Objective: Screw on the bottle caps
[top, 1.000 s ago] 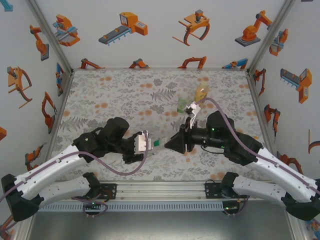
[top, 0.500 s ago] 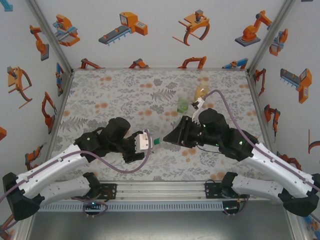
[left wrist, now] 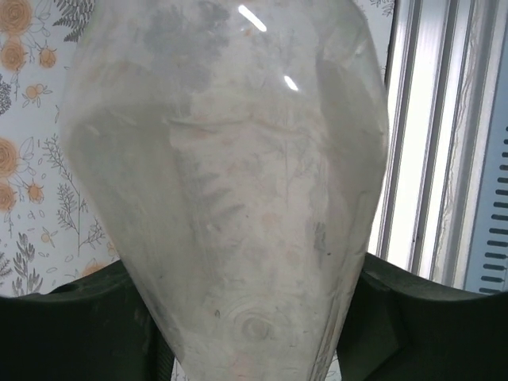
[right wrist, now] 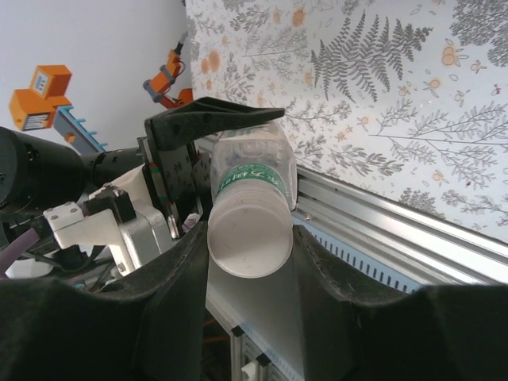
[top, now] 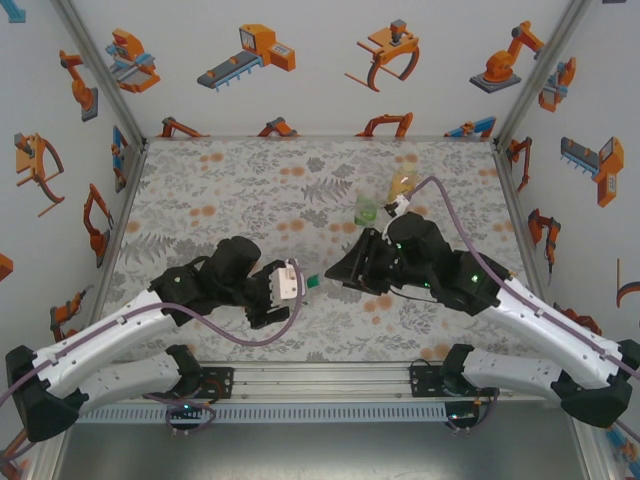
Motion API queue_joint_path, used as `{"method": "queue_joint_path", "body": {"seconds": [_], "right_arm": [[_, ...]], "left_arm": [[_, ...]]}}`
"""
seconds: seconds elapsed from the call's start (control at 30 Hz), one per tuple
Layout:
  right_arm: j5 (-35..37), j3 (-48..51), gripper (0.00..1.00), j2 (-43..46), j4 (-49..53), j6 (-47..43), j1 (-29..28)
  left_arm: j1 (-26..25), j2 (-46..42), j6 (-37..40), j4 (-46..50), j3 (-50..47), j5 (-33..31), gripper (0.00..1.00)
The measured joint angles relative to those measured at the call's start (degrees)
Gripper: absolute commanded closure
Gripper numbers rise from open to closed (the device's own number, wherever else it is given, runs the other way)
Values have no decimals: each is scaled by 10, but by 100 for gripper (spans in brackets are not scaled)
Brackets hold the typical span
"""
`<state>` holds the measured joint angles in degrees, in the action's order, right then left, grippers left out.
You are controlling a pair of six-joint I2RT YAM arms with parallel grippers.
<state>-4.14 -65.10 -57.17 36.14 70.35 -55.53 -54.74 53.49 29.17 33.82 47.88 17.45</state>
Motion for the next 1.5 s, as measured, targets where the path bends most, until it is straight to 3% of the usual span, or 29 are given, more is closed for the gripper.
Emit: {"method": "queue_joint_path", "body": {"seconds": [0.27, 0.53, 0.93, 1.23, 1.5], "right_arm": [[34, -103, 100, -100, 88, -97, 43], [75, -225, 100, -215, 185, -238, 109], [97, -432, 100, -435, 219, -405, 184], [98, -662, 100, -619, 253, -480, 211], [99, -776, 100, -711, 271, -509, 227]], "left_arm": [[-4, -29, 0, -21, -1, -1, 20], [-4, -58, -7, -21, -10, -18, 19], [-4, -106, -44, -22, -31, -32, 18], [-4, -107, -57, -26, -34, -42, 18], [-4, -109, -69, -28, -45, -47, 17]]}}
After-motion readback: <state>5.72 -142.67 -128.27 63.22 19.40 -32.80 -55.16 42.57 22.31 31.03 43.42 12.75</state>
